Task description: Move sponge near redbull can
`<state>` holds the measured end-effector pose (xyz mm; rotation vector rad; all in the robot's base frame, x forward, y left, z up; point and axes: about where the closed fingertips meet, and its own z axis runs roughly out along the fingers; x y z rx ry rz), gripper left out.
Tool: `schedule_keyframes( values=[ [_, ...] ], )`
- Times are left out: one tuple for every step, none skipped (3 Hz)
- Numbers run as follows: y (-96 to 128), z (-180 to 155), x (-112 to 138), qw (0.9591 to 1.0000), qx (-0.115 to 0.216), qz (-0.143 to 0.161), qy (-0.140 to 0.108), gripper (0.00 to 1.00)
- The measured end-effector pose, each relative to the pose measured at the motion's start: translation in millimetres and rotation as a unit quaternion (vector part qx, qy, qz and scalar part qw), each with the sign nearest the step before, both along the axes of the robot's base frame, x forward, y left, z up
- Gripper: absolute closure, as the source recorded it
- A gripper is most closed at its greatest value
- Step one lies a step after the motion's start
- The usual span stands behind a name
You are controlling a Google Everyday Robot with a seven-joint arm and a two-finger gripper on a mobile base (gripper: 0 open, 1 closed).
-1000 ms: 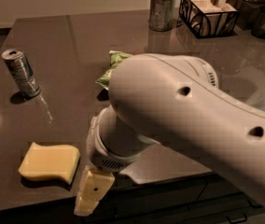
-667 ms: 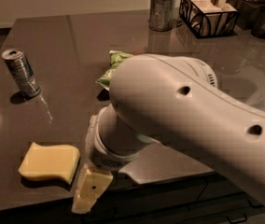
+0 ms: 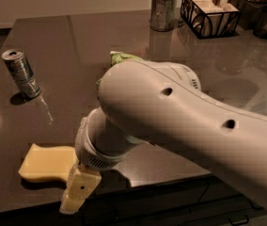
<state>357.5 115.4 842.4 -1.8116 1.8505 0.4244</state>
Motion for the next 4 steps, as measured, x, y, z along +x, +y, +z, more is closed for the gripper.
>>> schedule_keyframes(
  values=[
    [10.5, -5.1, 2.3, 1.0, 0.002, 0.002, 0.009, 0.18],
    [20.6, -5.8, 4.1, 0.9999, 0.006, 0.002, 0.015, 0.41],
    [23.0, 1.0, 10.7, 0.9996, 0.02, -0.017, 0.008, 0.64],
    [13.8, 20.2, 27.9, 0.9977, 0.037, -0.056, -0.013, 0.88]
  ],
)
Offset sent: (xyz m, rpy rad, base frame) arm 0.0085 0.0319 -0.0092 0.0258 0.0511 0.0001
